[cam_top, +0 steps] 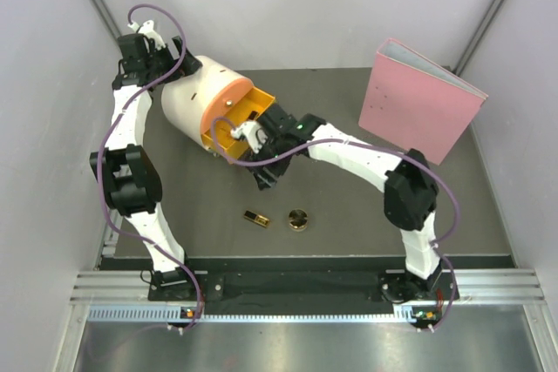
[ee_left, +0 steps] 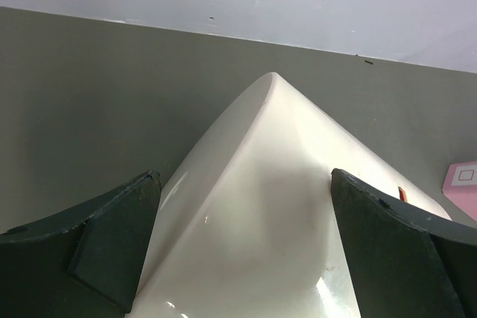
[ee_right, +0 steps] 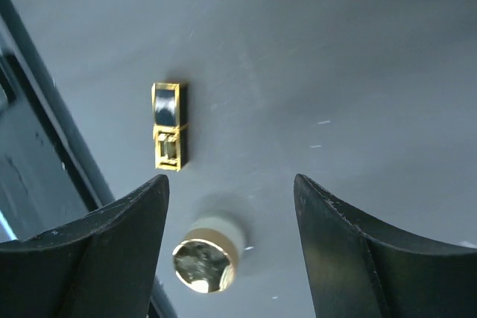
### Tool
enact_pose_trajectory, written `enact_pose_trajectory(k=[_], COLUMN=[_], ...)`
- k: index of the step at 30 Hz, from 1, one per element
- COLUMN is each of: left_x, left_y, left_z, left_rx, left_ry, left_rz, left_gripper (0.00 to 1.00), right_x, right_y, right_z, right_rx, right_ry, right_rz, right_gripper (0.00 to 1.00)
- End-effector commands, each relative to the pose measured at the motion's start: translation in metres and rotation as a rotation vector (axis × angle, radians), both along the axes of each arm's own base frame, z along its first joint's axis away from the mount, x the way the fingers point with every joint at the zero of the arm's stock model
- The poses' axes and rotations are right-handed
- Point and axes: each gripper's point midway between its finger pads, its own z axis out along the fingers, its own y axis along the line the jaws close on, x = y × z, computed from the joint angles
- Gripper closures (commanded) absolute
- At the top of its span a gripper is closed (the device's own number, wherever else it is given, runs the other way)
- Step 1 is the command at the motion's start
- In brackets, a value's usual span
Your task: Organize the makeup
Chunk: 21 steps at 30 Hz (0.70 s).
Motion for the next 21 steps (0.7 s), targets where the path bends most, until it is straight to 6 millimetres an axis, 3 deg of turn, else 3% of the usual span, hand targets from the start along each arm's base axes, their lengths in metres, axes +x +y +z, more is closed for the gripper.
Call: enact_pose_trajectory(k=[1,7,12,21], left_x=[-0.017,-0.021,-0.025,-0.030], left_y=[-0.012,-0.012,-0.013,-0.017], left_z=[-0.048,-0.056,-0.059,-0.066], left_rx=[-0.032,-0.034,-0.039,-0.036], left_ry=[0.177,0.197,0.209,0.226], left_rz=[-0.013,-0.011,-0.013,-0.037], left_gripper=[0.01,0.01,0.01,0.01], right_x=[-0.037,-0.058,-0.075,-0.102], right_y=[0.008,0.017,0.021,0.032], right_z=[-0.029,-0.050,-0.057,-0.086], right_rx=[-0.077,-0.130,-0.147,-0.194], right_ry=[0.090,0.140,0.177,0.239], right_rz=[0.129,0.183,0.209,0.237], right_gripper=[0.33,0.32,0.34,0.41])
